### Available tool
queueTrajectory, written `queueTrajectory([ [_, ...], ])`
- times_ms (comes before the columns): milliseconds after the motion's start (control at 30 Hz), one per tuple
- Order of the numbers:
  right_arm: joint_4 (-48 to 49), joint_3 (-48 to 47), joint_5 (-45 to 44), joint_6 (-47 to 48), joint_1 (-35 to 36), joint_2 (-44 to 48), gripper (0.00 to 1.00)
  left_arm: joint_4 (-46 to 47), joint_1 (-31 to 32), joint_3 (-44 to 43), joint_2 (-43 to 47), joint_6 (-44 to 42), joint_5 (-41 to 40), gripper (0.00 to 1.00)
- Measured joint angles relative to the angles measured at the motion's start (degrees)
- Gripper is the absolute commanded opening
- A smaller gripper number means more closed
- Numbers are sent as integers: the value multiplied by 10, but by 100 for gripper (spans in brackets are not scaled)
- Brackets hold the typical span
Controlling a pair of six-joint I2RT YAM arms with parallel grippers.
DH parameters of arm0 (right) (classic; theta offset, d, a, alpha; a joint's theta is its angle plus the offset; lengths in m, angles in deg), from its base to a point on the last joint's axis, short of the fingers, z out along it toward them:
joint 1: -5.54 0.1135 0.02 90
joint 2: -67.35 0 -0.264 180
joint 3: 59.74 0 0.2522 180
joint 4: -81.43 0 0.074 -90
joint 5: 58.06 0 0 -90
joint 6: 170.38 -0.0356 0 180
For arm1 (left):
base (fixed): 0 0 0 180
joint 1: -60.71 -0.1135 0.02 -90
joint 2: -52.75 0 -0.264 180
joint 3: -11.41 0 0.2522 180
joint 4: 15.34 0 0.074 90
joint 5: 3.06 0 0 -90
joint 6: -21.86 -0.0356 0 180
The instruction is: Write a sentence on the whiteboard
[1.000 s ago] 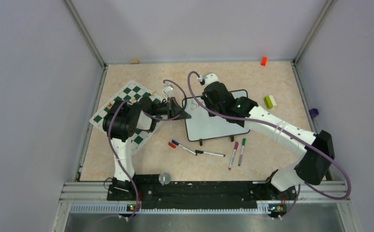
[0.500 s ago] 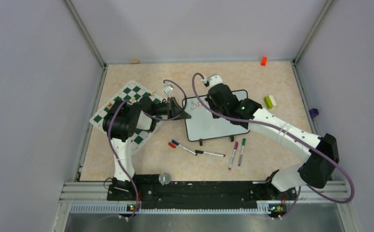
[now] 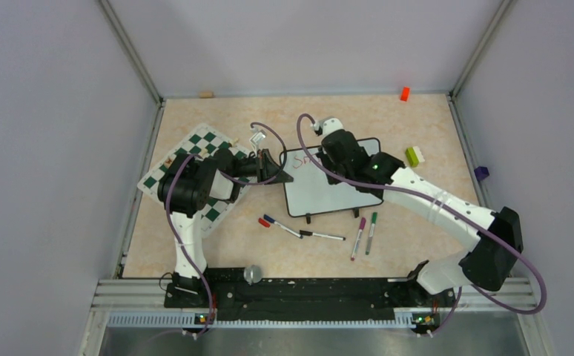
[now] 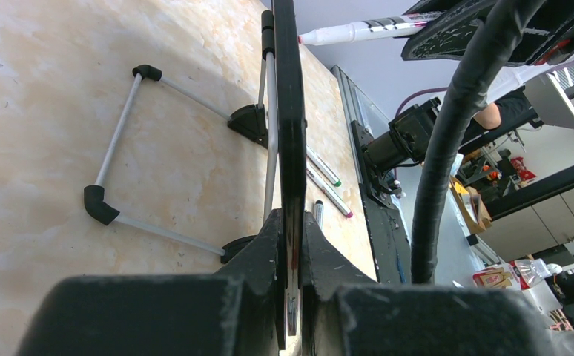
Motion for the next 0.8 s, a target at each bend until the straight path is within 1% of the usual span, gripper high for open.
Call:
queueTrajectory([
  [167, 2, 0, 5, 0, -4, 20, 0, 0, 0, 0, 0, 0, 0, 0],
  [300, 13, -1, 7, 0, -21, 37, 0, 0, 0, 0, 0, 0, 0, 0],
  [467, 22, -1, 7, 1, -35, 36, 0, 0, 0, 0, 0, 0, 0, 0],
  [800, 37, -2, 4, 1, -37, 11, 0, -1, 0, 0, 0, 1, -1, 0],
])
